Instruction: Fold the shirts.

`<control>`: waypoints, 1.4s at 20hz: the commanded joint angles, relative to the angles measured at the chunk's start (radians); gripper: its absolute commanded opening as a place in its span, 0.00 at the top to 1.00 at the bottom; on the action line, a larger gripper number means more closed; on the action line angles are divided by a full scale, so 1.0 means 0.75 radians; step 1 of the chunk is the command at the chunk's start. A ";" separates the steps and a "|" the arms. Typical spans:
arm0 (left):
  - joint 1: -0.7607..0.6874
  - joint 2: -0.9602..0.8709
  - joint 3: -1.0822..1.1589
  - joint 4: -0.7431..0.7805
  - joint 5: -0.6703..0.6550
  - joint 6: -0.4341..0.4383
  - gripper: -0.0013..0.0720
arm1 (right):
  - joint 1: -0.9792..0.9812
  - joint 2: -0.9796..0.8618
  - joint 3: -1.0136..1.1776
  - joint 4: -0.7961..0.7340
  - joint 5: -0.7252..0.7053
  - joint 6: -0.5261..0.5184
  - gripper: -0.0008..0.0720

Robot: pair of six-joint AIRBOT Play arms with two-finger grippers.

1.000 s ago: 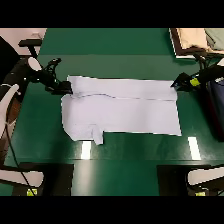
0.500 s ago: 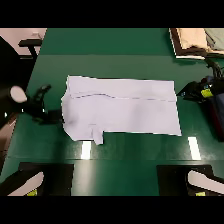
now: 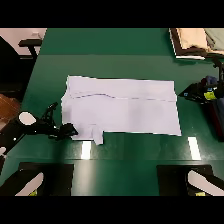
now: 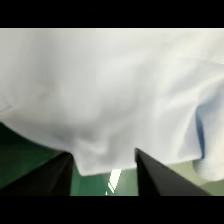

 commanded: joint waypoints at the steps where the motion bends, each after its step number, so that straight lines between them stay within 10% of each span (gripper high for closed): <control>1: -0.049 0.003 -0.004 -0.083 0.090 0.017 0.68 | -0.012 0.008 -0.003 -0.006 0.006 -0.013 0.29; 3: -0.049 0.003 0.055 -0.067 0.022 0.028 0.95 | -0.066 0.008 -0.012 -0.020 0.061 -0.014 0.29; 9: -0.049 0.094 0.212 0.012 -0.098 0.029 0.95 | -0.352 0.052 -0.424 -0.257 0.111 -0.013 0.28; 14: -0.049 0.098 0.212 0.012 -0.118 0.032 0.95 | -0.425 -0.068 -0.637 -0.077 0.008 -0.058 0.30; 18: -0.049 0.098 0.212 0.027 -0.119 0.032 0.95 | -0.276 -0.119 -0.618 -0.040 -0.075 -0.058 0.40; 23: -0.049 0.102 0.215 0.061 -0.234 0.030 0.95 | -0.180 -0.123 -0.520 -0.051 -0.032 -0.072 0.97; 28: -0.049 0.194 0.233 0.152 -0.455 0.009 0.95 | -0.193 0.141 -0.471 -0.305 0.201 -0.078 0.97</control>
